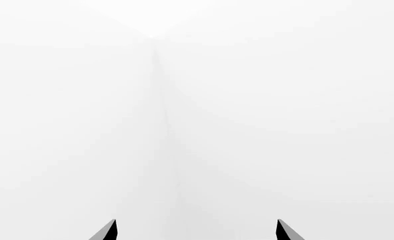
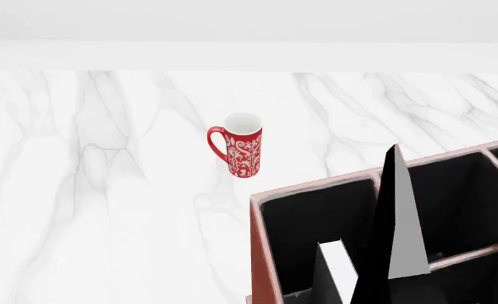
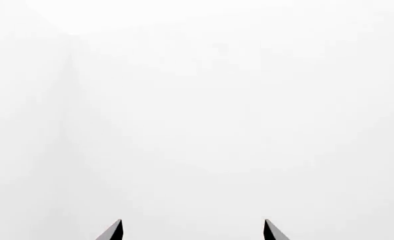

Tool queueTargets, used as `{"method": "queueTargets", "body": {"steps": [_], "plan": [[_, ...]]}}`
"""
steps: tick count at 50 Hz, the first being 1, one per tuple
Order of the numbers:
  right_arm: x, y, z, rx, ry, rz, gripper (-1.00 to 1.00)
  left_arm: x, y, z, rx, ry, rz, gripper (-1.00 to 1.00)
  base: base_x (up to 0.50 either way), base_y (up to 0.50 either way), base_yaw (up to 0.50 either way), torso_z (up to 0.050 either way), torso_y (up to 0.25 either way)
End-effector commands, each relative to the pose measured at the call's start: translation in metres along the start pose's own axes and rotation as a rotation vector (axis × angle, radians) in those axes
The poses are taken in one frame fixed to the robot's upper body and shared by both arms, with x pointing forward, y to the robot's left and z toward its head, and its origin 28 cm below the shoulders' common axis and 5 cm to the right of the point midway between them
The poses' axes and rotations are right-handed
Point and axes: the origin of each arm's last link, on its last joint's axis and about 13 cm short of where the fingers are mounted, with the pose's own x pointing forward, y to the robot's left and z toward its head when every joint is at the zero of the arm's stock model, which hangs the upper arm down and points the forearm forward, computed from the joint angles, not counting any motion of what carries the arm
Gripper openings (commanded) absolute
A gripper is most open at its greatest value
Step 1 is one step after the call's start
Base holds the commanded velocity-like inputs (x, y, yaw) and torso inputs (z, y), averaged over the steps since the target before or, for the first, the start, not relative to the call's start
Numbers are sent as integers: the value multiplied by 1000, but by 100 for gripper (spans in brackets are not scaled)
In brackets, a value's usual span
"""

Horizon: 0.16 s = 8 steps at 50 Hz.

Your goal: Pick up the book and place it in the left compartment of the caddy.

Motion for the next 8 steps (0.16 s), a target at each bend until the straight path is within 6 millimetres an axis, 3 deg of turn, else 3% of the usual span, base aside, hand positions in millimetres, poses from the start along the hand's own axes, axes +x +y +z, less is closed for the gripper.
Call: {"method": "queueTargets", "body": {"steps": [1,8], "plan": [[0,2,6,2,-68,18,100,0,0,0,0,-1,0,100,0,0,0,0,0],[0,2,8,-2,-114,35,100,0,0,0,-1,-1,0,100,0,0,0,0,0]]}}
